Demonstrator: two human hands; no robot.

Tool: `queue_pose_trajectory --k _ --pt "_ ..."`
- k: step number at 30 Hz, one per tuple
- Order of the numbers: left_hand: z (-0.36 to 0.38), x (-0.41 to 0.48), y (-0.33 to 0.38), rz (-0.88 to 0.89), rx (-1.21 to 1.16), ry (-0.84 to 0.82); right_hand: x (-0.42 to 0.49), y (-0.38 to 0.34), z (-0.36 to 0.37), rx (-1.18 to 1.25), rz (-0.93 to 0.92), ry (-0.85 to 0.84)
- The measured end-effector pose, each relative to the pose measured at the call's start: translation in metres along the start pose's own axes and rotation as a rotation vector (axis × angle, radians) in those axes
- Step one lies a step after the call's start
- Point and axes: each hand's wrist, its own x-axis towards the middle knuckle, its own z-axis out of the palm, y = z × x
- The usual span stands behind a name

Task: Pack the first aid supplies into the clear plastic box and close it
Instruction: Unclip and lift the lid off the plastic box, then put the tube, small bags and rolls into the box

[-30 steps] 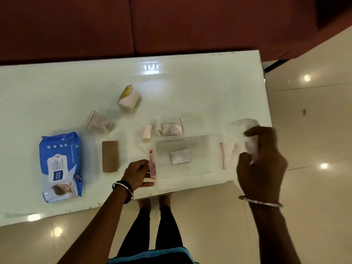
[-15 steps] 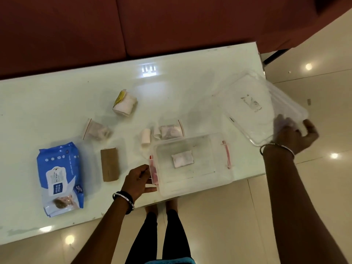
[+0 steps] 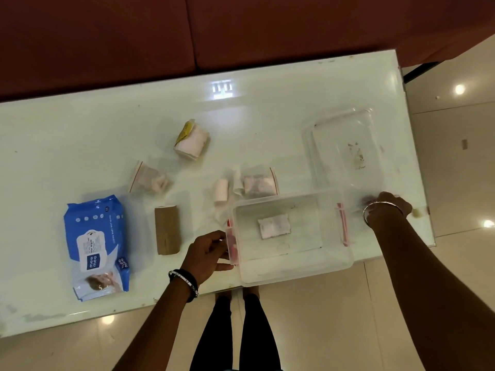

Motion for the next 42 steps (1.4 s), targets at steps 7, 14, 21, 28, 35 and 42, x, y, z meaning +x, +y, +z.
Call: queue_pose_trajectory --k 7,14,21,28,35,42 --pt "0.001 -0.002 0.006 0.030 0.078 0.035 -0.007 -0.005 -0.016 0.614 0.322 -0.034" --pt "-0.010 -0.019 0.013 0.127 0.116 0.138 -0.106 -0.050 -0.016 0.765 -0.325 0.706" --pt "-0.048 -0.033 0.005 0.274 0.114 0.496 -0.185 -0.098 0.020 0.632 -0.808 0.665" --pt "-0.075 -0.034 -0.003 0.324 0.067 0.550 -0.147 -0.166 0.018 -0.006 -0.609 -0.061" --pt "-0.085 -0.018 0.001 0.316 0.227 0.829 -0.119 -0.203 0.015 -0.051 -0.453 -0.221" --pt "-0.085 0.005 -0.005 0.137 0.381 0.750 -0.130 -0.184 0.018 0.268 -0.457 -0.134"
